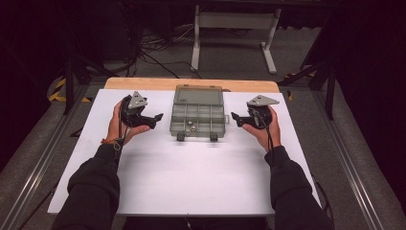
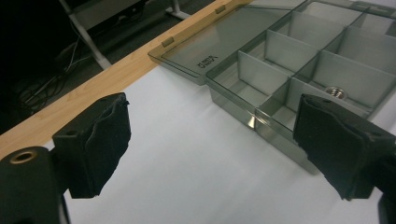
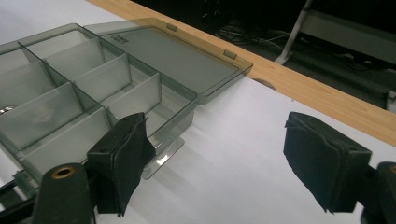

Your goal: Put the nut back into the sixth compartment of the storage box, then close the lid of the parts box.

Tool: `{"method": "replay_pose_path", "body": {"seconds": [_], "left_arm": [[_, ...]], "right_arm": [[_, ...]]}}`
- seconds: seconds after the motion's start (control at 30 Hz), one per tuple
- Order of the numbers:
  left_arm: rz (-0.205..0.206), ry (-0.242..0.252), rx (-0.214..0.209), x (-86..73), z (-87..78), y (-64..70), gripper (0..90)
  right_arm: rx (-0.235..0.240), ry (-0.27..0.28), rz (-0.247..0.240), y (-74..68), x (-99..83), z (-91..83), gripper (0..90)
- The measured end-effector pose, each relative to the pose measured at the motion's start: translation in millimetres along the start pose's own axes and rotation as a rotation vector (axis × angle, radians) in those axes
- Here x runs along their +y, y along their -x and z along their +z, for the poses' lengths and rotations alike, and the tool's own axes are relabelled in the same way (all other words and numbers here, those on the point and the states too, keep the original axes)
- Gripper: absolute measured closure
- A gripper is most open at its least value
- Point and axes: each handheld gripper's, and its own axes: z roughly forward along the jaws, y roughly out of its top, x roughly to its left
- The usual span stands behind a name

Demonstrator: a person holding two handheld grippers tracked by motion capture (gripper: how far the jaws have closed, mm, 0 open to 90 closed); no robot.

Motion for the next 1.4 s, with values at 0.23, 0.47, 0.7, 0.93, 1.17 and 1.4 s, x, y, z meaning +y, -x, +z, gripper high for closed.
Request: {"method": "replay_pose_path", "body": {"seconds": [0.23, 0.47, 0.7, 0.93, 1.17, 1.4], "left_arm": [[-0.013, -0.048, 0.006, 2.9, 20.4, -7.6, 13.6], [-0.037, -0.087, 0.072, 2.7, 35.9, -11.1, 23.9], [-0.062, -0.164, 0.099, 6.5, 57.6, -12.1, 52.9], [-0.072, -0.205, 0.076, 9.4, 79.7, -10.1, 73.8], [-0.057, -0.252, 0.080, 17.0, 96.7, -11.2, 83.5], [-0.046, -0.292, 0.067, 19.3, 113.1, -11.4, 87.4]], "right_arm": [[0.005, -0.026, 0.032, 7.4, 3.9, 19.9, 22.7], [-0.025, -0.039, 0.040, 12.3, 9.8, 27.3, 26.9], [-0.007, -0.104, 0.021, 18.9, 9.4, 42.4, 60.8], [0.013, -0.166, -0.004, 18.1, 9.9, 59.3, 80.0], [-0.010, -0.229, -0.055, 16.0, 23.7, 78.2, 87.3], [-0.015, -0.278, -0.076, 16.3, 25.2, 92.9, 90.0]]}}
